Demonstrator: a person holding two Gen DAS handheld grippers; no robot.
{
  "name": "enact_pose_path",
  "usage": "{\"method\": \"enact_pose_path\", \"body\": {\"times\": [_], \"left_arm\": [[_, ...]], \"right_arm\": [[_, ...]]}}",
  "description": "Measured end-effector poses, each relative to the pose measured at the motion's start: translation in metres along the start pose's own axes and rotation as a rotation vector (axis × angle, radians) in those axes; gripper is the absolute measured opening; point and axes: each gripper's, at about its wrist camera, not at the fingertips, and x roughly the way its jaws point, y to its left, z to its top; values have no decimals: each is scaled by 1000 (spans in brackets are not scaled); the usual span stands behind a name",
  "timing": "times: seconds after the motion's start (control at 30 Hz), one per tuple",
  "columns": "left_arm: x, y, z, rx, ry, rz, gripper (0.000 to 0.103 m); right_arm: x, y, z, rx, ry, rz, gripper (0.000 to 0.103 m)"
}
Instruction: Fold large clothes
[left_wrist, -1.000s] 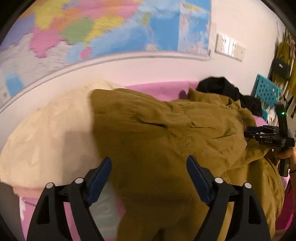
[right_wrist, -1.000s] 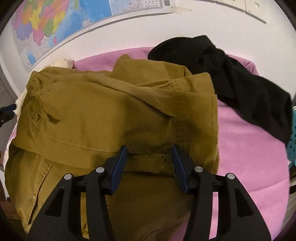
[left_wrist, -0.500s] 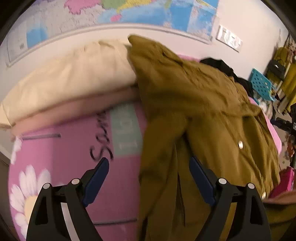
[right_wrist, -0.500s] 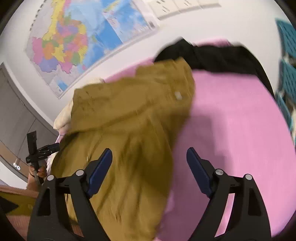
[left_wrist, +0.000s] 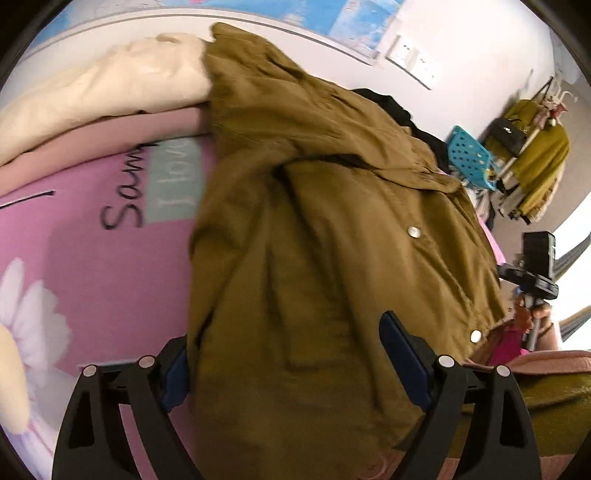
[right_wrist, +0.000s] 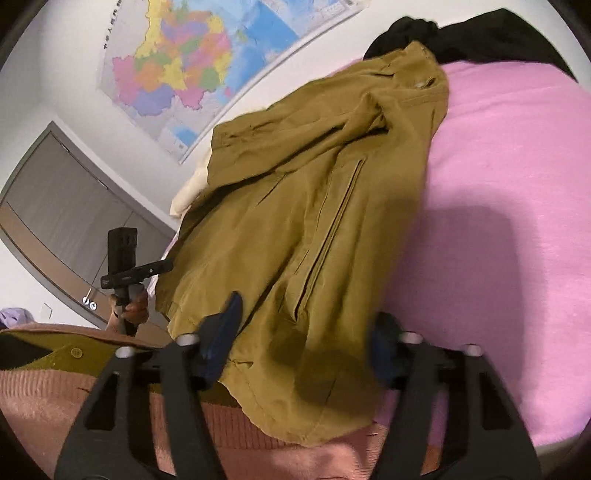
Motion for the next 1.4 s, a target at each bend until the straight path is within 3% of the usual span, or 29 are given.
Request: {"method": "enact_pose_path", "body": {"times": [0.03,0.07,0.1,0.13,0.17,0.2,0.23,0.3,0.37,0.47,0.53,0.6,0.63,0.67,0.77,0.87,0.93,0.97,1.03,1.07,1.1,1.17,1.23,1.3,1.4], "left_arm": [[1,-4,-1,2,0,14,77],[1,-8,0,-2,0,16,71],[1,-9,0,-13,3,7,52],[0,-9,0,-33,9,3,41],[-2,-8,2,-55,6,10,36],[-4,-7,3,-69,-2,2,17],[-9,-6,5,-93,-15,-35,10],[-17,-7,8,-115,-48,-106,10],[-20,-13,7,-88,-66,-110,11],[-7,-7,0,-105,-9,-117,19],[1,-2,-4,-127,26,-109,30],[1,3,-6,-144,18,-138,37],[-1,3,-7,-149,19,-154,50],[-3,2,-7,-148,19,-162,55],[-3,-10,-10,-96,37,-152,63],[-1,-27,-12,-47,38,-163,69],[3,-33,-12,-36,30,-170,68],[5,-36,-13,-31,23,-182,66],[8,-37,-15,-47,21,-169,27],[9,-35,-15,-61,25,-142,20],[10,-31,-14,-89,30,-138,11],[4,-22,-12,-139,9,-169,6],[-7,-20,-8,-147,-23,-172,6],[-9,-21,-6,-134,-21,-167,7],[1,-20,-8,-135,18,-146,12]], "right_arm": [[2,-5,2,43,5,11,7],[1,-8,4,70,-4,21,6],[-11,-6,7,67,-51,29,6],[-24,-1,11,56,-99,38,6],[-44,7,15,44,-158,36,5],[-61,11,18,31,-207,28,4],[-78,18,22,13,-256,7,3],[-109,30,32,-32,-327,-50,3],[-120,27,36,-26,-348,-96,3],[-102,-1,31,39,-261,-117,5],[-85,-20,23,71,-184,-114,11],[-75,-37,13,117,-149,-116,35],[-70,-41,9,126,-134,-97,40],[-66,-44,5,129,-125,-80,48],[-62,-43,0,108,-112,-50,55],[-59,-43,-3,105,-104,-20,55],[-56,-44,-6,101,-93,-5,55],[-55,-43,-6,94,-89,-2,50],[-54,-43,-6,93,-90,-9,32],[-55,-44,-6,104,-99,9,11],[-57,-43,-7,109,-107,23,10],[-64,-34,-6,81,-130,49,10],[-65,-23,-4,15,-122,-15,18],[-67,-27,-3,34,-119,-64,53],[-60,-36,-5,33,-81,-92,54]]}}
